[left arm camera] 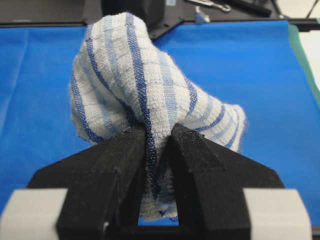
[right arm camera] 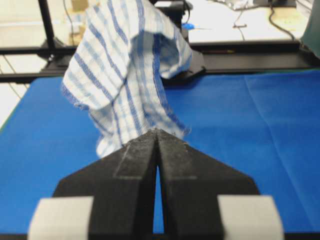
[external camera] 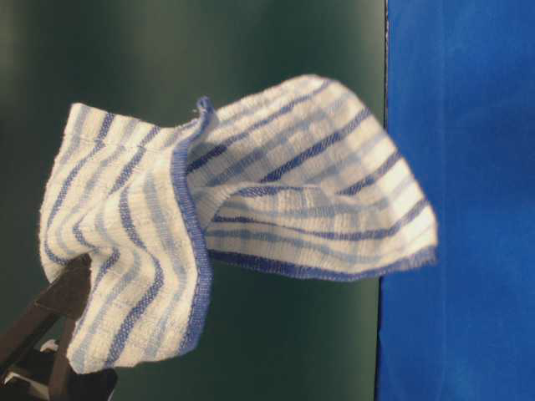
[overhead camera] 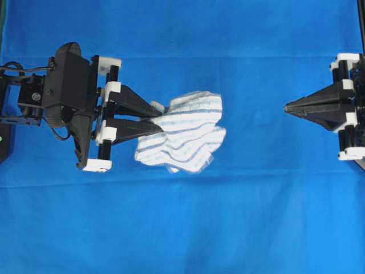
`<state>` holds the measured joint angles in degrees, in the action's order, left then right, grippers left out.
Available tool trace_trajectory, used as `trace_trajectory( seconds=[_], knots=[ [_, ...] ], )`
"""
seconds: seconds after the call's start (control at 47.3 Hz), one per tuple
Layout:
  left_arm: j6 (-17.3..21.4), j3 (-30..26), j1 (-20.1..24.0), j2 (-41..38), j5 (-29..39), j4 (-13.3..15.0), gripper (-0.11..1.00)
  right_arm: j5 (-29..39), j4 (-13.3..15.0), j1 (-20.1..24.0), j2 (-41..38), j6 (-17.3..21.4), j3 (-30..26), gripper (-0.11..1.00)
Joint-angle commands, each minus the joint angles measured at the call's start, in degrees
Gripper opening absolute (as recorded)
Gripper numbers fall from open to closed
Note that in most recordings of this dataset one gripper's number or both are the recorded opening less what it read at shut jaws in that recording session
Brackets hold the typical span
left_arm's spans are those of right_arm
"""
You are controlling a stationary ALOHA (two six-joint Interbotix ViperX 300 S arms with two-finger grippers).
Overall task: Hand over the towel.
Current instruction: 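Move the right gripper to the towel and close on its right side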
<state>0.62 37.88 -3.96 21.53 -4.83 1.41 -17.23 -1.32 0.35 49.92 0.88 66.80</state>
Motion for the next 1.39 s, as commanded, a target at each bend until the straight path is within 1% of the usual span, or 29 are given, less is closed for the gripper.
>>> trace_trajectory(
  seconds=[0.0,0.084,0.169,0.19,0.232,0.338,0.401,0.444,0.486,0.655,0.739,0.972,1.162,1.31,1.373],
  knots=[
    [0.09,-0.62,-0.18,0.53,-0.70,0.09,0.11,-1.67,-0.09,1.05,-1.05,0.09,-1.93,0.00],
    [0.09,-0.62,-0.18,0.44,-0.70,0.09,0.12,-2.02,-0.18,2.29,-2.64,0.35,-2.90,0.01],
    [0.09,-0.70,-0.18,0.35,-0.70,0.09,0.11,-2.20,-0.09,3.43,-4.75,1.85,-4.13,0.01],
    [0.09,-0.79,-0.18,0.26,-0.70,0.09,0.12,-2.29,-0.09,3.60,-5.45,2.37,-4.48,0.03],
    [0.09,-0.79,-0.18,0.26,-0.79,0.09,0.12,-2.55,-0.09,3.87,-7.03,3.34,-5.45,0.12],
    [0.09,-0.79,-0.18,0.26,-0.79,0.09,0.12,-2.90,0.18,3.87,-11.07,3.69,-7.38,0.45],
    [0.09,-0.79,-0.18,0.26,-0.79,0.09,0.12,-3.78,0.09,3.87,-13.80,3.87,-8.96,0.61],
    [0.09,-0.70,-0.18,0.26,-0.79,0.09,0.11,-4.48,0.18,3.87,-15.73,4.04,-10.11,0.68],
    [0.09,-0.70,-0.18,0.26,-0.79,0.09,0.12,-5.10,0.09,3.87,-18.19,4.13,-11.51,0.72],
    [0.09,-0.70,-0.18,0.26,-0.79,0.09,0.12,-7.38,-0.09,3.87,-25.49,4.31,-16.08,0.73],
    [0.09,-0.70,-0.18,0.26,-0.79,0.09,0.12,-8.79,-0.18,3.69,-29.09,5.01,-18.72,0.73],
    [0.09,-0.62,-0.18,0.26,-0.79,0.09,0.12,-8.88,-0.09,2.90,-37.44,4.92,-25.93,0.73],
    [0.09,-0.62,-0.18,0.26,-0.70,0.09,0.11,-8.17,-0.09,2.64,-40.96,4.83,-29.79,0.73],
    [0.70,-0.53,-0.62,0.26,-0.53,0.09,0.11,-7.47,-0.18,2.20,-41.22,4.92,-30.06,0.72],
    [0.70,-0.53,-0.70,0.26,-0.62,0.09,0.12,-7.38,-0.09,2.11,-41.22,4.83,-30.23,0.69]
  ],
)
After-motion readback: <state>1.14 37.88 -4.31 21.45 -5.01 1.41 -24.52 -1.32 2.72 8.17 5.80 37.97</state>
